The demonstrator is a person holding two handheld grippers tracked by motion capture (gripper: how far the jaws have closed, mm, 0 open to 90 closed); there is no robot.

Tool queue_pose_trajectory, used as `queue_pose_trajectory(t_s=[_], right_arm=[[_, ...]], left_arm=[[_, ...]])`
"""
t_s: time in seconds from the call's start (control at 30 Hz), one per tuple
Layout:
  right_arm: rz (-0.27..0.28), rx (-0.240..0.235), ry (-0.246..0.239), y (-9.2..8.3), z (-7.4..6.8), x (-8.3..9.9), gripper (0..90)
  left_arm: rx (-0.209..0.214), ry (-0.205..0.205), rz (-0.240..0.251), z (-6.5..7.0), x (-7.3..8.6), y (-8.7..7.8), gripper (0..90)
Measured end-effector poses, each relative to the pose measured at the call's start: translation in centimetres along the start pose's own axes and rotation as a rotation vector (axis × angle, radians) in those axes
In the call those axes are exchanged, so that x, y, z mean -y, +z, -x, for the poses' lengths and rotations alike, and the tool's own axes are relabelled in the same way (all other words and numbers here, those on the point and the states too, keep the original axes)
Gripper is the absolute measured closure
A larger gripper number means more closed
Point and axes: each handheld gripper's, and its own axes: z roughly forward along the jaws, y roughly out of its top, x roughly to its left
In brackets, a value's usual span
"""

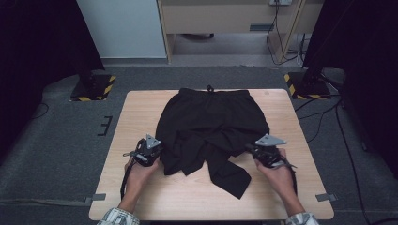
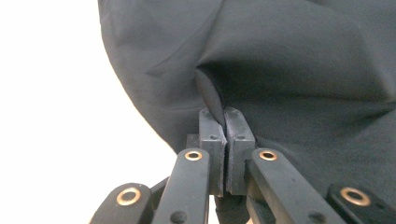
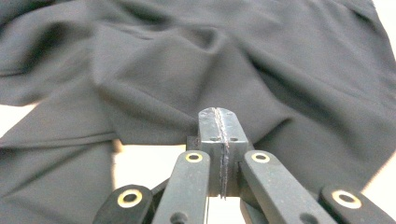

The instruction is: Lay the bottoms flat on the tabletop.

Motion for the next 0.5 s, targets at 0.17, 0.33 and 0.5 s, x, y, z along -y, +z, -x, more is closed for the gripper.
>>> queue_pose_trajectory(t_s=[0.17,0.33,0.5], right_arm=[[-0.029,0.050,0.141,0.0,4.4,2.3,90.0],[-0.029,0.072,0.183,0.1,4.7,2.9,84.6],[0.036,0.070,0.172,-1.9,2.6,1.6,54.3]], left_arm=[[-0.023,0.003,-0.042,-0.2,0.5,1.0,83.9],[-0.068,-0.033,-0.034,0.1,0.5,0.8,64.8],[-0.079,-0.021,0.062,1.0,-0.1,-1.3,52.9]])
